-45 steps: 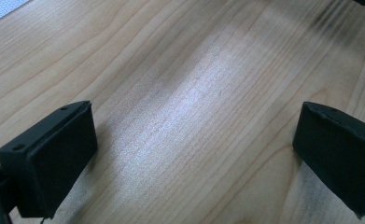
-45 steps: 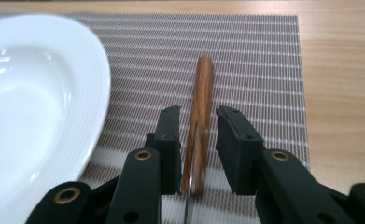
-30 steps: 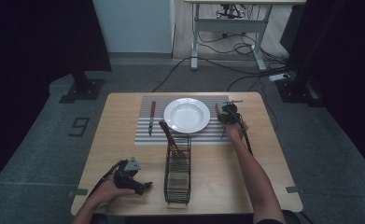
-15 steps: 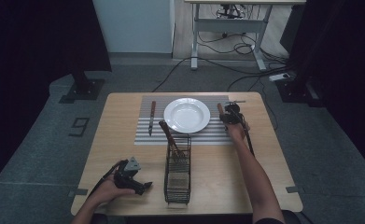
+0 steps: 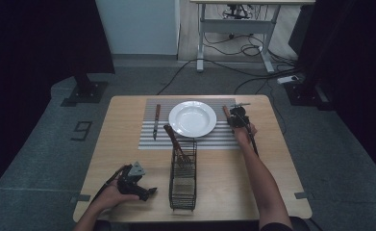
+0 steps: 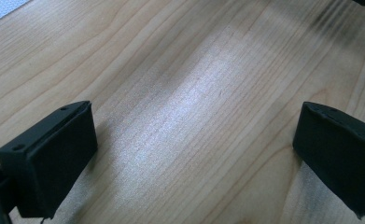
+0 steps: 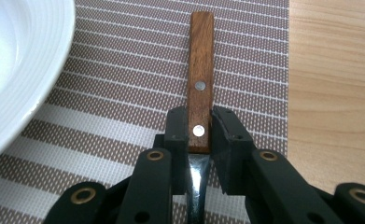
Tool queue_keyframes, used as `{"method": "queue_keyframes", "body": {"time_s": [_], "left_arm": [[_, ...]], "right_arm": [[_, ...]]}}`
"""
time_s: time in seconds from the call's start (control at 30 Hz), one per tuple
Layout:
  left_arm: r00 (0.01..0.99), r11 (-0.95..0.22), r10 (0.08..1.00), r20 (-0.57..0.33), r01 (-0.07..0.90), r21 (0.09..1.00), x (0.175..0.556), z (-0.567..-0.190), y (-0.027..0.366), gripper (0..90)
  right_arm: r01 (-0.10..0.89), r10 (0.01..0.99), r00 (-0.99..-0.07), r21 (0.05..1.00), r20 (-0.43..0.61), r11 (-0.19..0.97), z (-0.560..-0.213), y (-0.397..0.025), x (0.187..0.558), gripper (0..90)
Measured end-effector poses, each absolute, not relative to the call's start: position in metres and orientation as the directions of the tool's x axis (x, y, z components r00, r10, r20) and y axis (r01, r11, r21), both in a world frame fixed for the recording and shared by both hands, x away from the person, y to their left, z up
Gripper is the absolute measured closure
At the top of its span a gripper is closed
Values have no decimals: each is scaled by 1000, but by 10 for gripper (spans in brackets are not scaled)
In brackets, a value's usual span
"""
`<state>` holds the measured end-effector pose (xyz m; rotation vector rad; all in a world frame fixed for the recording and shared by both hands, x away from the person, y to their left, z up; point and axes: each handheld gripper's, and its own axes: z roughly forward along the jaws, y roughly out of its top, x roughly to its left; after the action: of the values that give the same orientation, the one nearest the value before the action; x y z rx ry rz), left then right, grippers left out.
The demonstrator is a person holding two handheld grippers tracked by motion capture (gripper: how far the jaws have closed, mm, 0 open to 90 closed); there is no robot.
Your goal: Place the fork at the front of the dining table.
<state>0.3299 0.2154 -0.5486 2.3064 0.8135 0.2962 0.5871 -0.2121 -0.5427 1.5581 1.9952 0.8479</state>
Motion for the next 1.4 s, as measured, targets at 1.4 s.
{"method": "queue_keyframes", "body": {"time_s": [1.4], "left_arm": [[779, -584, 627, -7, 476, 658, 330, -549, 215, 0]], "right_arm": [[694, 929, -350, 699, 116, 174, -537, -235, 550, 503]]}}
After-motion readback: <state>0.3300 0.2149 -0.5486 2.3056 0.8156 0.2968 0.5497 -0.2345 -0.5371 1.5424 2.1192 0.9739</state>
